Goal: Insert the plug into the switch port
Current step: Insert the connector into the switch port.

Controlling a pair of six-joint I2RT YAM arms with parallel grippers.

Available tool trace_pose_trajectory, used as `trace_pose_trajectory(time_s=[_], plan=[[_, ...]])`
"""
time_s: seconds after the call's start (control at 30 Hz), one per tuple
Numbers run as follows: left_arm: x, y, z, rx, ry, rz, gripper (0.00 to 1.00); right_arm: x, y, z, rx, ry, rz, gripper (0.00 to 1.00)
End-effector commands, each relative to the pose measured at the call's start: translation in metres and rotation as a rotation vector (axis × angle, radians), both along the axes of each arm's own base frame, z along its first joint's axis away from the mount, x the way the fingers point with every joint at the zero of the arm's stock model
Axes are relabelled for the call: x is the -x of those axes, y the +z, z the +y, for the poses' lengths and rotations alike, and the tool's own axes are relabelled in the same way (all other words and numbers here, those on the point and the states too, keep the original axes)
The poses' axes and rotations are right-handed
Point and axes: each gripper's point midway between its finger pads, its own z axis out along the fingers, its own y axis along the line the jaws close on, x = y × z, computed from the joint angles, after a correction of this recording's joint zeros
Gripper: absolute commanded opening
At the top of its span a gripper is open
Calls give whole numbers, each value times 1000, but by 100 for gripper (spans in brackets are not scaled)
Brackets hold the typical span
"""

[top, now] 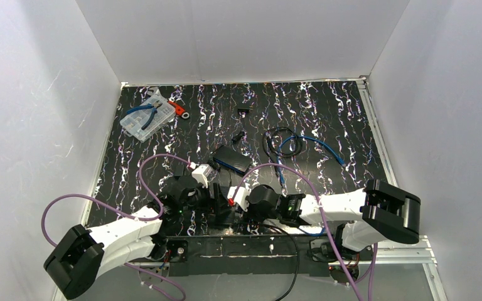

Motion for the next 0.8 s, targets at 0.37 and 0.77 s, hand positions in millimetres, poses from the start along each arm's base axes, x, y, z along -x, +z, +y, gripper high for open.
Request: trace_pose_trajectory(time_s=[0.37, 0.77], plan=[[12, -7, -6, 9, -81, 43, 66, -4, 19, 27, -128, 43, -38, 1], [17, -11, -1, -12, -88, 52, 63, -8, 39, 21, -164, 1, -61, 1]])
